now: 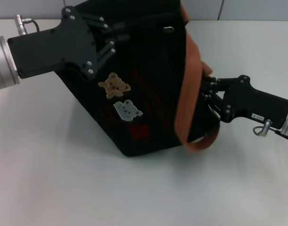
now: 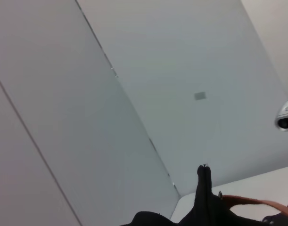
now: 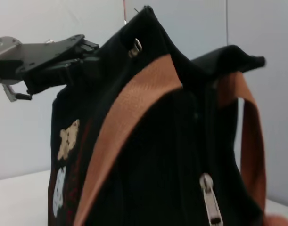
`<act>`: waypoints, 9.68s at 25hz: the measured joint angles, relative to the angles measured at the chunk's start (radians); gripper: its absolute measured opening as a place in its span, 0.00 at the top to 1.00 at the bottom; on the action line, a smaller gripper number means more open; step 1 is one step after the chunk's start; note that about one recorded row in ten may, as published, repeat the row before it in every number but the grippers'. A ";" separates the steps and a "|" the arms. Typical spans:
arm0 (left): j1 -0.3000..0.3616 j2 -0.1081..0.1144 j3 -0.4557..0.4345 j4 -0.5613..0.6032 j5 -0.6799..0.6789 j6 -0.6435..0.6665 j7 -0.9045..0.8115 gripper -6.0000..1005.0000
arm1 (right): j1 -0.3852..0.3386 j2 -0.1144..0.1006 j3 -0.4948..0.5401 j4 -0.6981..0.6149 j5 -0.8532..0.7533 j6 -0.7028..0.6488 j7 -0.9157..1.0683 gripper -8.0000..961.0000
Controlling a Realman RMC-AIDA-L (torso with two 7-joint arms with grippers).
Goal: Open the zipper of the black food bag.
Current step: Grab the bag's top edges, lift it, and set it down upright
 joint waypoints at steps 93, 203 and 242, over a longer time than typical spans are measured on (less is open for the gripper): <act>-0.037 -0.005 -0.019 -0.151 -0.046 0.130 0.069 0.89 | 0.096 0.006 -0.255 -0.021 0.107 0.051 0.253 0.52; -0.151 -0.004 0.081 -0.345 -0.191 0.144 0.075 0.89 | -0.010 0.014 0.106 0.439 0.256 0.085 -1.234 0.47; -0.139 0.000 0.011 -0.422 -0.198 0.144 0.114 0.89 | -0.025 0.014 0.104 0.431 0.256 0.132 -1.264 0.97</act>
